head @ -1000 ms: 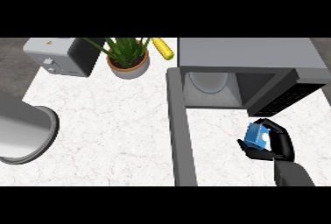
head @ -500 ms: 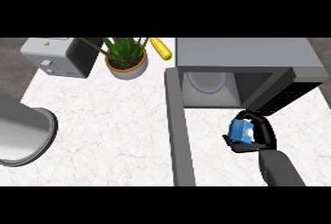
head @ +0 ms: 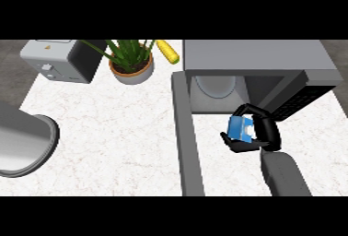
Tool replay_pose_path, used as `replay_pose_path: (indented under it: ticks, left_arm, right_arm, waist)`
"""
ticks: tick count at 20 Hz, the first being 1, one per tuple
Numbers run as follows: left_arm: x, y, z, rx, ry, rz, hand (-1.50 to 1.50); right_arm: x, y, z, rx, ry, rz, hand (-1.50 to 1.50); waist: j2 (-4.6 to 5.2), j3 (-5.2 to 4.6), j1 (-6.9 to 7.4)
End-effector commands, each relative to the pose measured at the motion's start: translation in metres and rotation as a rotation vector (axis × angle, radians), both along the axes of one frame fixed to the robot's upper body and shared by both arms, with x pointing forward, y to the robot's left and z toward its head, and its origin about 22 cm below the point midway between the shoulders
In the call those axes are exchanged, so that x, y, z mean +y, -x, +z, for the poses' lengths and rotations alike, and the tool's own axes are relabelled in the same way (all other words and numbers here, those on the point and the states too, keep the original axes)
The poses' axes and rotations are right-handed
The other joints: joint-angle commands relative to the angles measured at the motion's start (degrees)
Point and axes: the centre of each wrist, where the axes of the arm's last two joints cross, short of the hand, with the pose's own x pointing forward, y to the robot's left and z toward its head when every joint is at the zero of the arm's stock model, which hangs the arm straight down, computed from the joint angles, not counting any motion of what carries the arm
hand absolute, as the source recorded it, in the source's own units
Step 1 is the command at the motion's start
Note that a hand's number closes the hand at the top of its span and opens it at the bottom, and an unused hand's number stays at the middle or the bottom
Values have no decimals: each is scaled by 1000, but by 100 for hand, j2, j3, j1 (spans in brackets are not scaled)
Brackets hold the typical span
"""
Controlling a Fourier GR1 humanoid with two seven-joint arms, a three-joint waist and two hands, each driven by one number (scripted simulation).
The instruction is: Pick up the milk, place it into the microwave and close the microwave
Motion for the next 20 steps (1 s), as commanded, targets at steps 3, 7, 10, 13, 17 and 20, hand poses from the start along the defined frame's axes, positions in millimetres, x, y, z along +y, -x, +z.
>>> replay_pose_path:
  ticks: [3,7,10,13,17,20]
  left_arm:
    - [-11,-3,7,-26,-13,-22,-150]
    - [4,-2,-1,-9,-9,-8,-150]
    - [3,2,3,-13,-15,-22,-150]
    - [9,-10,5,-28,-20,-18,-150]
    - [1,-13,-4,-24,-4,-18,-150]
    - [1,-10,-9,-1,-15,-41,-150]
  right_arm:
    - [29,-31,50,-17,23,-26,150]
    - [51,-60,68,-26,100,-74,150]
    - [58,-72,77,-35,200,-114,150]
    - [73,-92,76,-24,262,-125,150]
    - [65,-114,97,-6,324,-172,150]
    - [57,-127,108,-5,357,-235,150]
  waist:
    - [17,3,29]
    - [31,3,87]
    - [35,3,116]
    - [82,7,201]
    - [85,6,189]
    - [116,7,276]
